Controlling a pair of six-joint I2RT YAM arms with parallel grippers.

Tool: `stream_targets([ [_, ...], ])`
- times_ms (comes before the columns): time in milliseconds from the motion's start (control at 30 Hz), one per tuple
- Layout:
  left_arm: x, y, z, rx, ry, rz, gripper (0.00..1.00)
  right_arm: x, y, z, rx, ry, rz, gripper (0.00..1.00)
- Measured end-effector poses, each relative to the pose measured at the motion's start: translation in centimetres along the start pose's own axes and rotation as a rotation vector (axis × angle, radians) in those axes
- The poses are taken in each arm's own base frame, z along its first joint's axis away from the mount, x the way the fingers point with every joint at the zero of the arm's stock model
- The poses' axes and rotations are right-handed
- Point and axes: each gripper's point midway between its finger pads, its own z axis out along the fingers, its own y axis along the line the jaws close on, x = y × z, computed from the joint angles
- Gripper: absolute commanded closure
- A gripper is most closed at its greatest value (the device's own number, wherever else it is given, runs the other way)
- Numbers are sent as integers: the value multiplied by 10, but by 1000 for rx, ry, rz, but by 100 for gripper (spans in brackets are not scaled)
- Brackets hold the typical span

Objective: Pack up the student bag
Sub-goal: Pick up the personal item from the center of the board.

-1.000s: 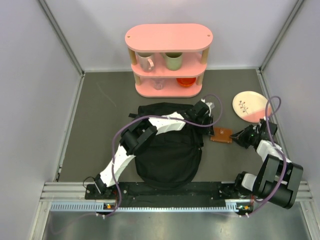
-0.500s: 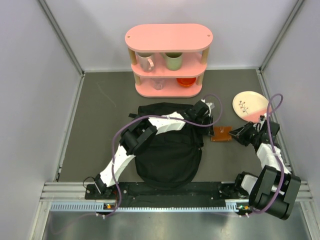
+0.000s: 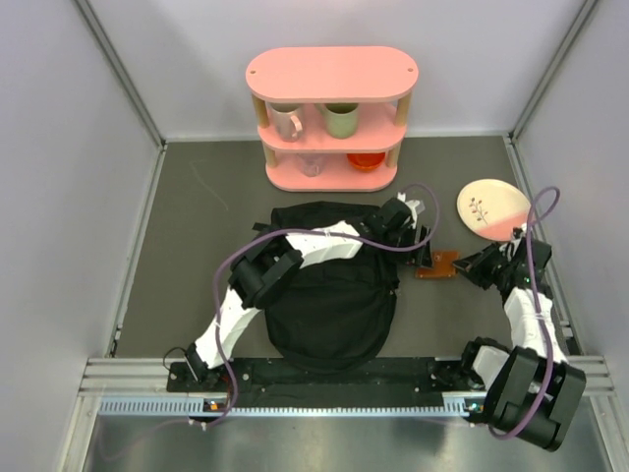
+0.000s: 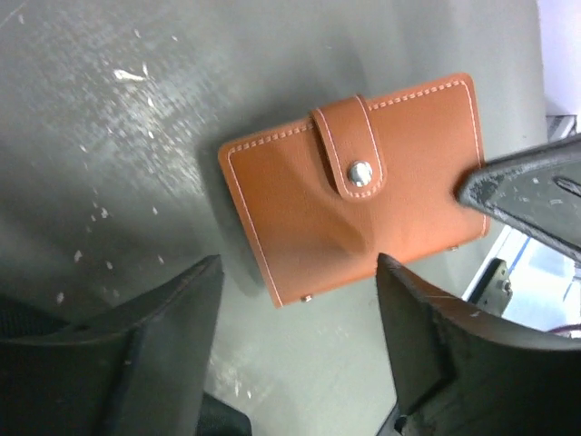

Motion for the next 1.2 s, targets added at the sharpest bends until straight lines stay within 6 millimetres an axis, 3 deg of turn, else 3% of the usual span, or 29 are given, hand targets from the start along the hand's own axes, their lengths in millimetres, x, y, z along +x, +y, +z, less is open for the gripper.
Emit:
stream_targets([
  [133, -9, -17, -28, 1, -51, 41, 7, -11, 15, -14, -19, -63, -16, 100],
  [300, -37, -40, -96, 24, -184, 85, 2, -26, 42, -30, -82, -124, -34, 100],
  [433, -59, -44, -161, 46, -322, 95, 1, -24, 65, -39, -177, -100, -17, 100],
  [567, -64, -35, -198, 71, -411, 88, 1, -16, 92, -49, -306, -48, 9, 100],
  [667, -55, -29, -201, 100, -415, 82, 1, -12, 118, -62, -419, -24, -5, 100],
  [833, -40, -35, -195, 202, -391, 54, 1, 2, 151, -76, -561, 48, -45, 100],
  [1033, -54, -75, -209, 404, -449, 61, 1, 15, 175, -88, -666, 117, -78, 100],
  [1200, -57, -91, -211, 502, -460, 67, 5, 16, 183, -95, -722, 134, -81, 100],
])
